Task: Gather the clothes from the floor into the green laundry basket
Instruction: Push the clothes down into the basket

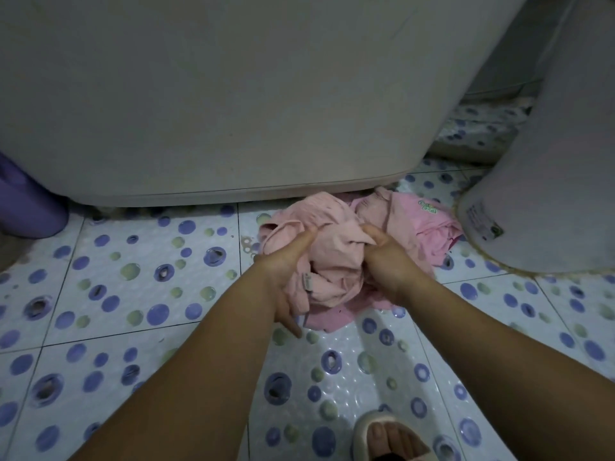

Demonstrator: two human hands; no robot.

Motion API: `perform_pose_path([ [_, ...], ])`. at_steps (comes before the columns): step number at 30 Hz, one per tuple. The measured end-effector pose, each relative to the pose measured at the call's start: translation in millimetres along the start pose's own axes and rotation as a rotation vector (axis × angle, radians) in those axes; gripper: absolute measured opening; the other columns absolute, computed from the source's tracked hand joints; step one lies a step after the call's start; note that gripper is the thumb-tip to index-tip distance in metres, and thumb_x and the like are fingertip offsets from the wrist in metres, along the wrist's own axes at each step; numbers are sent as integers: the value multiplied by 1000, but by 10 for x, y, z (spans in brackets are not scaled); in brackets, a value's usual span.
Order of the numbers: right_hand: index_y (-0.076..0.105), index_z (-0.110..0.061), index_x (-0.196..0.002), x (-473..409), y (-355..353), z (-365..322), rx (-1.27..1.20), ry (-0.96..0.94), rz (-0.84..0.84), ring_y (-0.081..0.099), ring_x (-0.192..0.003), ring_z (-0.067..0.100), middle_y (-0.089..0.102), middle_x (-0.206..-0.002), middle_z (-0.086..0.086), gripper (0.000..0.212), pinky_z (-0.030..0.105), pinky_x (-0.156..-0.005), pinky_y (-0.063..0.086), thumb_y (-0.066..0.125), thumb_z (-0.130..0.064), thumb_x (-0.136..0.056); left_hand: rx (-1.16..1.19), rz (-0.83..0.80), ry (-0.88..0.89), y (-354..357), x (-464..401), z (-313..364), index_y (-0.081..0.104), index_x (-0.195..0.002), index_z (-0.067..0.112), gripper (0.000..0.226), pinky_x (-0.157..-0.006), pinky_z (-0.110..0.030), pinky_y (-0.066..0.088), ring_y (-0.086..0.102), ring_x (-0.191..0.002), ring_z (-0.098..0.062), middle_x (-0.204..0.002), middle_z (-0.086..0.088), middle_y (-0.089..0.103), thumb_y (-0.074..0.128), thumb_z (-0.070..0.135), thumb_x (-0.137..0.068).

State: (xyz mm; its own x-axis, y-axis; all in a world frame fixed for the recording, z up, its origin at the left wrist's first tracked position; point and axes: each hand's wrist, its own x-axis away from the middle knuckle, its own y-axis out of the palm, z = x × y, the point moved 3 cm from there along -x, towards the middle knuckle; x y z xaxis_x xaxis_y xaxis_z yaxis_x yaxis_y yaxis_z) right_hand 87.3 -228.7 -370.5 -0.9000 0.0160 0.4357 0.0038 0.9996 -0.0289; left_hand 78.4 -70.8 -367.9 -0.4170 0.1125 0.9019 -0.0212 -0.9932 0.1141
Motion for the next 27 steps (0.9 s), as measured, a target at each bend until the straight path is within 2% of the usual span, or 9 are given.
perform_pose_path([
  [4, 66, -17, -98, 122, 405, -126, -212, 54, -480, 61, -87, 29, 67, -92, 15, 35, 39, -85, 49, 49, 8, -80, 223, -293, 28, 26, -7, 62, 66, -110, 10, 57, -86, -43, 52, 65, -92, -32, -107, -20, 69, 64, 56, -78],
  [8, 67, -17, -98, 113, 366, -165, -77, 99, -717, 61, -88, 21, 66, -92, 8, 42, 32, -84, 51, 53, 11, -70, 229, -216, 166, -84, -147, 33, 64, -110, -3, 43, -78, -36, 48, 58, -85, -30, -98, -21, 62, 56, 25, -79],
  [11, 63, -15, -97, -122, 146, -22, 57, 74, -319, 65, -89, 20, 69, -105, 11, 37, 34, -82, 55, 55, 14, -76, 429, 82, 289, -271, -328, -5, 58, -125, 12, 72, -80, -46, 55, 63, -97, -32, -117, -13, 64, 71, 32, -56],
  [13, 59, -14, -110, -324, -146, 196, 451, 45, 76, 61, -105, 27, 61, -124, 15, 34, 39, -92, 51, 56, 5, -83, 480, 328, 462, -411, -315, 19, 54, -131, 21, 81, -88, -48, 55, 64, -105, -30, -127, -5, 63, 74, 28, -52],
  [14, 54, -15, -120, -373, -269, 318, 718, 79, 176, 57, -113, 29, 57, -130, 14, 37, 38, -97, 47, 58, -4, -84, 471, 420, 559, -456, -262, 28, 50, -135, 22, 83, -94, -47, 52, 62, -110, -28, -130, -3, 61, 74, 24, -56],
  [16, 44, -17, -132, -380, -411, 534, 1072, 211, 208, 47, -124, 31, 49, -136, 12, 51, 40, -103, 41, 60, -22, -83, 451, 495, 677, -482, -201, 17, 44, -140, 23, 82, -102, -47, 48, 58, -117, -26, -135, -1, 57, 74, 19, -63],
  [21, 27, -28, -140, -261, -353, 719, 1337, 244, 50, 16, -143, 31, 19, -153, 7, 79, 52, -113, 19, 68, -43, -75, 392, 534, 661, -501, -278, -48, 36, -144, 25, 82, -106, -41, 44, 53, -121, -20, -134, 6, 51, 73, 15, -72],
  [23, 32, -29, -139, -301, -330, 746, 1402, 236, 32, 16, -142, 32, 20, -151, 9, 71, 54, -112, 18, 66, -39, -78, 372, 533, 620, -491, -324, -76, 36, -145, 23, 81, -105, -44, 45, 53, -122, -24, -139, 1, 51, 73, 14, -73],
  [27, 54, -24, -123, -386, -249, 718, 1599, 71, 34, 39, -127, 30, 48, -129, 9, 35, 48, -107, 27, 45, -31, -90, 326, 521, 579, -483, -378, -70, 25, -150, 23, 88, -109, -44, 41, 47, -130, -27, -148, -4, 43, 72, 15, -77],
])
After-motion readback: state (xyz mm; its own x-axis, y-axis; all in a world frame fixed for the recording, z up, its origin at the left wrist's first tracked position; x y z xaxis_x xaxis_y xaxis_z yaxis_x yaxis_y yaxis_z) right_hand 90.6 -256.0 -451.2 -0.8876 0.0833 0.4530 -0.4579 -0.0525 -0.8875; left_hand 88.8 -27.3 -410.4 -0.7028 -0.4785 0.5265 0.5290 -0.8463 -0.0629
